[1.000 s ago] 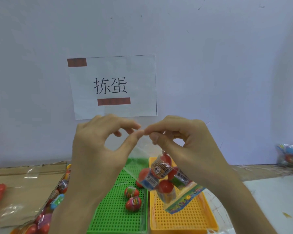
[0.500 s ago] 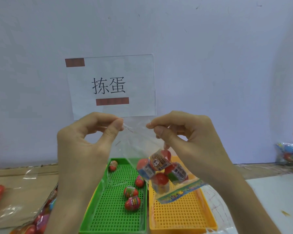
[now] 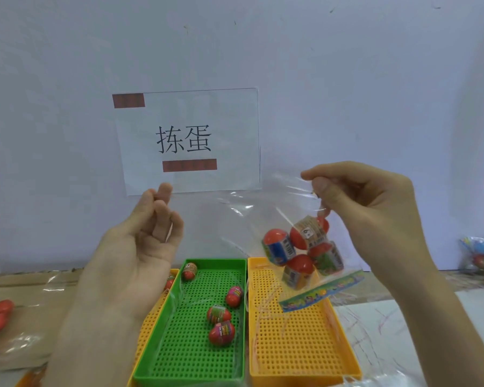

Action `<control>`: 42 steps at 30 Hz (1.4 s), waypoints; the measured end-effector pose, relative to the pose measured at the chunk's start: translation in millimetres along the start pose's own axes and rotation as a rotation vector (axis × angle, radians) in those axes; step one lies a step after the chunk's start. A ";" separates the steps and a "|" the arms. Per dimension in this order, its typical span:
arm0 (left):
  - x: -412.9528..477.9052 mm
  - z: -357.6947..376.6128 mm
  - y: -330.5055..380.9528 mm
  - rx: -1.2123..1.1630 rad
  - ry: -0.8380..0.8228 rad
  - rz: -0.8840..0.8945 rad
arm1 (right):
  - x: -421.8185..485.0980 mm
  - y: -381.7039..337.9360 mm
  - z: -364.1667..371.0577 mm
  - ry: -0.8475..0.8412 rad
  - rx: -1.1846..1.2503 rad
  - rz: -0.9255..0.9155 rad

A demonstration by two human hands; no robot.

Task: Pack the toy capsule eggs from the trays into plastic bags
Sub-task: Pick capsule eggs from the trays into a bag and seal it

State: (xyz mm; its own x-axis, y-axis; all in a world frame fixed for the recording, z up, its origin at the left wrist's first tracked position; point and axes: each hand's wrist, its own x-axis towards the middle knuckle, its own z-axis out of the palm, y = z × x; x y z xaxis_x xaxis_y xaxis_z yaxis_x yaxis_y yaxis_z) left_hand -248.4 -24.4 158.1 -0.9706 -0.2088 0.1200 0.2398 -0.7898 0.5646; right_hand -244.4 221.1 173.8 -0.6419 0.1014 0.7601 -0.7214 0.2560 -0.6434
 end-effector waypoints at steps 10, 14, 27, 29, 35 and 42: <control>11.9 -15.9 1.7 0.276 0.060 0.161 | 4.2 6.4 -16.5 0.123 -0.040 -0.039; 10.4 -22.4 -0.4 1.352 -0.100 0.140 | 4.5 7.7 -19.1 0.105 -0.073 -0.033; 1.0 -10.7 -31.9 1.554 -0.387 -0.035 | 1.1 -1.8 -8.4 0.016 -0.001 0.004; 2.4 -10.5 -33.4 1.443 -0.339 0.111 | 1.4 -2.1 -8.2 0.008 -0.005 0.006; 1.9 -9.9 -26.7 1.206 -0.402 0.248 | 1.2 -1.8 -6.6 -0.018 -0.006 0.007; 9.4 -26.3 -16.4 1.704 -0.684 -0.050 | 0.3 -3.7 -5.5 -0.046 -0.024 0.006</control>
State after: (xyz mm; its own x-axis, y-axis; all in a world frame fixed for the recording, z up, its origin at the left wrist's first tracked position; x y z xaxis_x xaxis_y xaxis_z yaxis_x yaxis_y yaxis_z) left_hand -260.8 -28.5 128.5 -0.9180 0.3822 0.1054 0.3563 0.6786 0.6423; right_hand -240.5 225.5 176.9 -0.6581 0.0585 0.7506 -0.7113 0.2787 -0.6453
